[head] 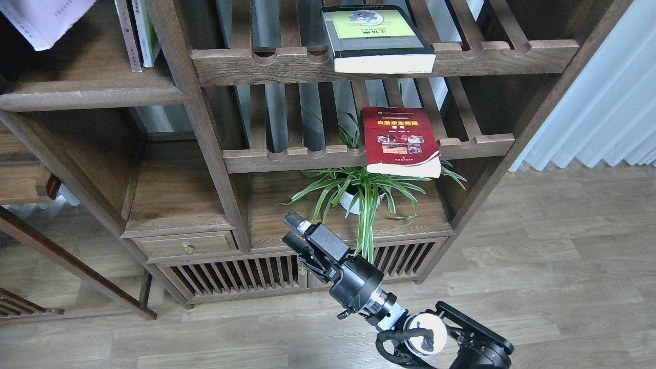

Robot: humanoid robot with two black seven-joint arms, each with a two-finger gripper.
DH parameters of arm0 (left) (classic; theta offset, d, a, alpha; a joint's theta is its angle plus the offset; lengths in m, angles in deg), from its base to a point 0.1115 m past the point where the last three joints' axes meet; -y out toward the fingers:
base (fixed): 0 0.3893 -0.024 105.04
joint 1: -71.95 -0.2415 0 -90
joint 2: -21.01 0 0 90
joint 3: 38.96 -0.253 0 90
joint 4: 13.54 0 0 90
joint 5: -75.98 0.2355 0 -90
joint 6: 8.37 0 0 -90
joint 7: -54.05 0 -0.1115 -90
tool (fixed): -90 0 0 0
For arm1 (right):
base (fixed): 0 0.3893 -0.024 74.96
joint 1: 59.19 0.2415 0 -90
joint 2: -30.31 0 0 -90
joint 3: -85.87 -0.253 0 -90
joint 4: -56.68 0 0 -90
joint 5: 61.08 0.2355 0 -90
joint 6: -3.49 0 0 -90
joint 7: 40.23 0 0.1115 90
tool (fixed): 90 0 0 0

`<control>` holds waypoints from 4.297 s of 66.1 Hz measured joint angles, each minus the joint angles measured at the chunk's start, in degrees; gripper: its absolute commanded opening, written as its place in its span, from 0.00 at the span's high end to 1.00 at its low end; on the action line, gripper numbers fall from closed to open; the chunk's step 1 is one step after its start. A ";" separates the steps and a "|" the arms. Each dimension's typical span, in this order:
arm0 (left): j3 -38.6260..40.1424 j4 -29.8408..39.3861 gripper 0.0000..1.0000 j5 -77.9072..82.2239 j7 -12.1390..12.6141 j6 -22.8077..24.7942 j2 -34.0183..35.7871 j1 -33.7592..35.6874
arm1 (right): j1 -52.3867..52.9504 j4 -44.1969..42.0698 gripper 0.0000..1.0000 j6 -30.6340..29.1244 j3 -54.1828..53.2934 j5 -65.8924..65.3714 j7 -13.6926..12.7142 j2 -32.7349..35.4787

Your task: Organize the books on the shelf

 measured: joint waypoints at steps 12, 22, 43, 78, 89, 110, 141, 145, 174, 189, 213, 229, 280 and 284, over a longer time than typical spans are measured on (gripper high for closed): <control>0.74 -2.21 0.99 4.23 1.51 0.17 -2.31 0.39 | -0.27 0.49 0.02 0.00 0.03 -0.02 -0.01 0.00; 1.35 -5.53 0.98 8.54 0.71 0.39 -5.85 1.51 | -0.68 0.74 0.02 0.00 0.08 -0.07 -0.01 0.00; 2.21 -12.24 0.97 14.17 0.37 2.63 -12.55 3.32 | -1.31 1.03 0.02 0.00 0.13 -1.06 -0.01 0.00; 0.48 -17.67 0.97 16.05 -4.61 5.51 -15.99 3.30 | -1.40 1.06 0.02 0.00 0.02 -1.09 -0.01 0.00; 0.21 -21.33 0.96 16.14 -7.66 8.16 -17.76 3.26 | -1.57 1.06 0.02 0.00 -0.21 -1.08 -0.01 0.00; 0.07 -24.54 0.87 16.24 -8.24 12.06 -18.95 3.33 | -2.00 1.06 0.02 0.00 -0.41 -1.06 -0.01 0.00; -0.68 -23.85 0.38 16.48 -7.67 13.15 -18.90 3.61 | -2.83 1.06 0.02 0.00 -0.56 -1.07 -0.01 0.00; -0.68 -23.61 0.38 16.49 -7.67 13.15 -18.74 3.67 | -2.85 1.06 0.02 0.00 -0.56 -1.07 -0.01 0.00; 2.18 -20.86 0.39 16.40 -7.85 13.15 -18.55 4.17 | -2.85 1.06 0.02 0.00 -1.11 -1.07 -0.01 0.00; 4.95 -18.25 0.39 16.31 -7.68 13.15 -18.95 5.16 | -2.84 1.06 0.02 0.00 -2.19 -1.06 -0.01 0.00; 10.73 -11.66 0.38 15.17 -6.50 13.41 -18.63 5.20 | -2.81 1.32 0.02 0.00 -2.55 -1.07 -0.01 0.00; 16.80 -6.16 0.37 13.66 -6.20 13.34 -18.32 1.79 | -3.45 1.48 0.02 0.00 -3.95 -1.06 0.00 0.00; 33.63 4.69 0.38 -1.03 0.99 38.16 -29.52 -17.00 | -3.69 1.48 0.02 0.00 -8.39 -0.81 -0.01 0.00; 33.48 4.69 0.38 -2.16 2.08 38.22 -30.54 -18.61 | -3.77 1.43 0.02 0.00 -9.68 -0.68 -0.02 0.00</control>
